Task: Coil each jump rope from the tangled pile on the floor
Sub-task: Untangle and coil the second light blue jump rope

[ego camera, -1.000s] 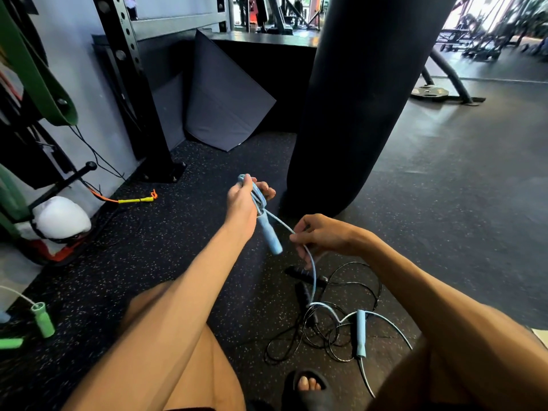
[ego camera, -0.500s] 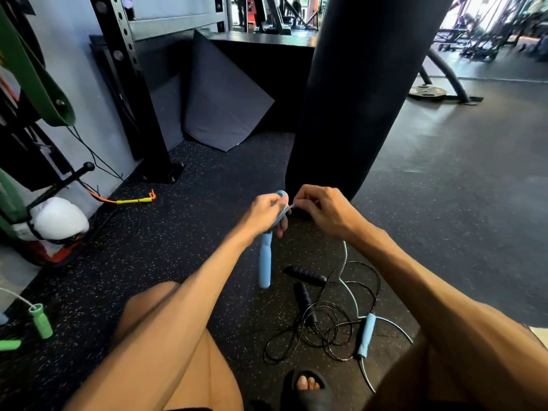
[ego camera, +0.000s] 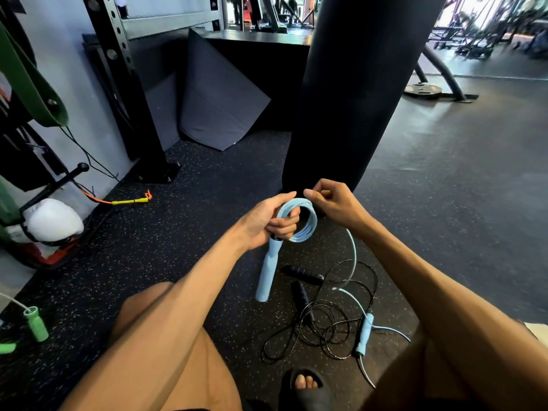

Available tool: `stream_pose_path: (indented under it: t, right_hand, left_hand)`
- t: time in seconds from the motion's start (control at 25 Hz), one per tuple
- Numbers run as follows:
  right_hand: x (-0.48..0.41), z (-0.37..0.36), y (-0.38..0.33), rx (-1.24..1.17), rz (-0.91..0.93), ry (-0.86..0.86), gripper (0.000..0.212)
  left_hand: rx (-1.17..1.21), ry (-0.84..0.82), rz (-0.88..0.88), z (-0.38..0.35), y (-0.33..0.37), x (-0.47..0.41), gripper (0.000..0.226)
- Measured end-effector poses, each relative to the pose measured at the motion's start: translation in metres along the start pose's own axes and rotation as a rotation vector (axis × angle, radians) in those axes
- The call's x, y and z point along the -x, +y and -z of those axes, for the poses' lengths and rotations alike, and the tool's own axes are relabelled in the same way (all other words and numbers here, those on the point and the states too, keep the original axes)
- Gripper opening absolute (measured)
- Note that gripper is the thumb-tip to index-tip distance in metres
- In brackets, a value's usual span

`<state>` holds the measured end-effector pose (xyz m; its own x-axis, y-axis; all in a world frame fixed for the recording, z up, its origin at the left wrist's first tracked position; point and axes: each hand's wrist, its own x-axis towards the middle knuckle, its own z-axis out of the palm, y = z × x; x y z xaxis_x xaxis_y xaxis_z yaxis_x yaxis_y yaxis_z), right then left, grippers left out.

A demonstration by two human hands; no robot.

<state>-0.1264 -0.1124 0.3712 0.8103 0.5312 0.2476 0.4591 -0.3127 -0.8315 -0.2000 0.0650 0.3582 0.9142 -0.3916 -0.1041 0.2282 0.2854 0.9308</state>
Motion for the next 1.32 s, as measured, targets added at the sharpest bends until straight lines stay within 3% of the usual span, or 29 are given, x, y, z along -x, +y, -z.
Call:
stream_pose_path:
  t: [0.2, 0.44, 0.6, 0.76, 0.84, 0.96, 1.2, 1.32]
  right_hand:
    - [0.005, -0.021, 0.003, -0.119, -0.228, -0.033, 0.023]
    - [0.019, -0.026, -0.007, -0.178, -0.457, -0.276, 0.016]
    - [0.027, -0.030, -0.009, -0.049, -0.503, -0.549, 0.022]
    - [0.024, -0.032, -0.020, 0.089, -0.320, -0.538, 0.015]
    - [0.019, -0.030, -0.027, 0.196, -0.136, -0.449, 0.012]
    - [0.014, -0.023, -0.031, 0.291, 0.087, -0.284, 0.012]
    - [0.008, -0.009, -0.029, 0.368, 0.246, 0.010, 0.016]
    - [0.005, -0.004, -0.022, 0.378, 0.245, 0.064, 0.013]
  left_hand:
    - [0.300, 0.065, -0.143, 0.007, 0.006, 0.001, 0.040]
    - [0.475, 0.473, -0.370, 0.023, 0.011, -0.003, 0.041]
    - [0.378, 0.808, -0.496, 0.035, 0.017, -0.003, 0.032]
    - [-0.074, 0.983, -0.533, 0.046, 0.011, -0.006, 0.027]
    - [-0.345, 0.983, -0.489, 0.044, 0.006, -0.004, 0.027]
    - [-0.533, 0.874, -0.391, 0.037, 0.004, 0.001, 0.029]
    - [-0.634, 0.546, -0.239, 0.018, -0.002, 0.000, 0.040]
    - [-0.501, 0.350, -0.135, 0.012, -0.008, -0.005, 0.047]
